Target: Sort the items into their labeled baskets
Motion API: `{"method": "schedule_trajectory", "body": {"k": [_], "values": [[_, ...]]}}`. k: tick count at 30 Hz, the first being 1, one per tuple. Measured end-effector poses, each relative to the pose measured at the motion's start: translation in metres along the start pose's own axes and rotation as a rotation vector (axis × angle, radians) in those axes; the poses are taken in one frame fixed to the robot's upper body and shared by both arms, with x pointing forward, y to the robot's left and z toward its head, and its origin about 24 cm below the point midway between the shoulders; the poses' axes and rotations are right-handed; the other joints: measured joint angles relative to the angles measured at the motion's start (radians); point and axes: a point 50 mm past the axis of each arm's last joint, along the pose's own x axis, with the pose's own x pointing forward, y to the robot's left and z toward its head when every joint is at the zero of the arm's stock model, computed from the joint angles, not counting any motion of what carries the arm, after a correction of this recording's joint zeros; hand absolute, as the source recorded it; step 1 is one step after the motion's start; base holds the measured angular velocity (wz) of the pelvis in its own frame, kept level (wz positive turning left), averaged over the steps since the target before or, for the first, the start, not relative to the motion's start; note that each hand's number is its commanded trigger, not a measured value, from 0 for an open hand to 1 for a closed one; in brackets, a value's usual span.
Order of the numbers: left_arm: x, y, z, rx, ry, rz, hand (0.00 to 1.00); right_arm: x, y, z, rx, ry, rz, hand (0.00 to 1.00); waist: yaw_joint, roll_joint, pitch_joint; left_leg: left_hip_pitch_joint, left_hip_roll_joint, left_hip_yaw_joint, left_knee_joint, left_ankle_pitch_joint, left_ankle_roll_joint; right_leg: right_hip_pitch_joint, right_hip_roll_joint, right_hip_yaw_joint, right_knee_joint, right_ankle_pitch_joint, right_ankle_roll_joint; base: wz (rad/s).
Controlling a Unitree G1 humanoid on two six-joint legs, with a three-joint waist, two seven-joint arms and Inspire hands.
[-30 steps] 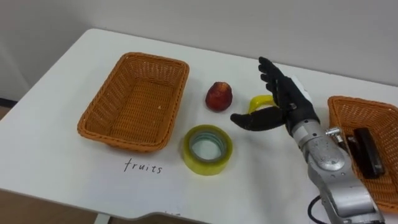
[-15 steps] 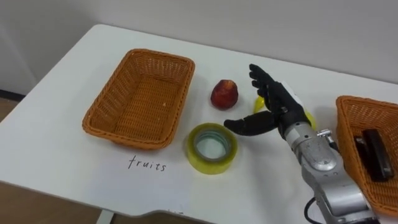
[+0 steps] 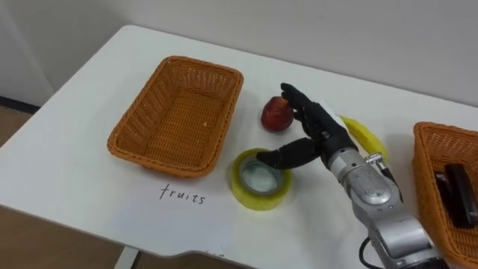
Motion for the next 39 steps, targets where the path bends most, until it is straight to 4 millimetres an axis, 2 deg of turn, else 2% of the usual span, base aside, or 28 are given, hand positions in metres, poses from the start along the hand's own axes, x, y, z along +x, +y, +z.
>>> {"method": "schedule_trajectory", "body": {"k": [7, 16, 31, 39], "values": [[0.0, -0.0009, -0.0017, 0.005, 0.019, -0.018, 0.0, 0.0001, 0.0, 0.0002, -0.013, 0.0, -0.002, 0.0, 0.0, -0.008, 0.005, -0.004, -0.001, -0.008, 0.001, 0.002, 0.0, 0.0, 0.0, -0.01, 0.0, 0.0, 0.0, 0.03], [0.0004, -0.0001, 0.002, -0.009, 0.009, -0.019, 0.0, 0.001, 0.0, -0.0059, -0.027, 0.029, -0.001, 0.0, -0.001, -0.008, 0.005, -0.004, -0.001, -0.008, 0.001, 0.002, 0.0, 0.0, 0.0, -0.01, 0.0, 0.0, 0.0, 0.0], [0.0004, 0.0002, -0.0005, -0.001, 0.039, -0.011, 0.0, 0.0023, 0.0019, -0.0081, -0.162, 0.053, 0.052, 0.0, -0.003, -0.007, 0.004, -0.001, 0.0, -0.008, 0.016, 0.003, -0.002, 0.012, -0.001, -0.007, 0.001, 0.0, 0.0, 0.0], [0.0007, 0.0012, -0.0001, -0.001, 0.053, -0.008, 0.0, 0.0021, 0.0017, -0.0094, -0.239, 0.071, 0.064, 0.0, -0.002, 0.008, -0.0015, 0.006, 0.0, -0.005, 0.016, 0.003, -0.002, 0.016, -0.006, -0.008, 0.003, 0.0, 0.0, 0.0]]}}
